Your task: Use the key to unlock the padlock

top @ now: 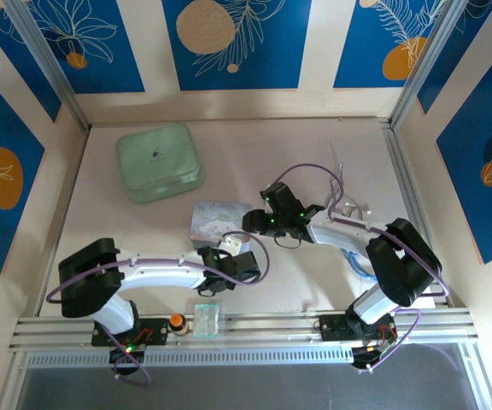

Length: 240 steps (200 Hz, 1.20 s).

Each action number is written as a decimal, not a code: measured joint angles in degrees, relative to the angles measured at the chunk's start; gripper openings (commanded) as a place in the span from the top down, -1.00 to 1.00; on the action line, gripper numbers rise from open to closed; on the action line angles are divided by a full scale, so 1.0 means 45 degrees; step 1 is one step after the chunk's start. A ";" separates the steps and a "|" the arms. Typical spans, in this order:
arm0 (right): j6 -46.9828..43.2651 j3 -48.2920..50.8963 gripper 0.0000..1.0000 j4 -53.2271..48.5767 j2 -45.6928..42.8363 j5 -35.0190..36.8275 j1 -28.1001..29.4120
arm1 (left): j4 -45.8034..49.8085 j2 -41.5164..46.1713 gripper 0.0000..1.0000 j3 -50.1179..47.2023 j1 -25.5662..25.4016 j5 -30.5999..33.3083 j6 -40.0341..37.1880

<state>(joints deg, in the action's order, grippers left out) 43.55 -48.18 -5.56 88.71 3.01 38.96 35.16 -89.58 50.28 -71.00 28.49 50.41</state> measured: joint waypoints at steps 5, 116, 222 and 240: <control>0.0000 0.0000 -0.07 0.0000 -0.0005 0.0000 0.0000 | 0.0000 0.0000 0.21 0.0000 0.0000 -0.0005 0.0005; 0.0078 0.0238 -0.59 -0.0010 -0.0029 -0.0005 -0.0107 | -0.0413 0.1817 -0.43 -0.1122 0.0821 0.0340 -0.1010; 0.0083 0.0238 -0.56 -0.0005 -0.0029 -0.0010 -0.0107 | -0.2016 0.1025 -0.13 -0.1506 0.1001 -0.0214 -0.1496; 0.0083 0.0238 -0.56 -0.0005 -0.0029 -0.0010 -0.0107 | -0.2021 0.1010 -0.12 -0.1530 0.0957 -0.0359 -0.1234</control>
<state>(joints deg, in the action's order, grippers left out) 43.92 -47.11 -5.58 88.58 2.96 38.48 26.06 -85.03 43.40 -66.70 26.87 44.86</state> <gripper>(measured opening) 0.782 0.562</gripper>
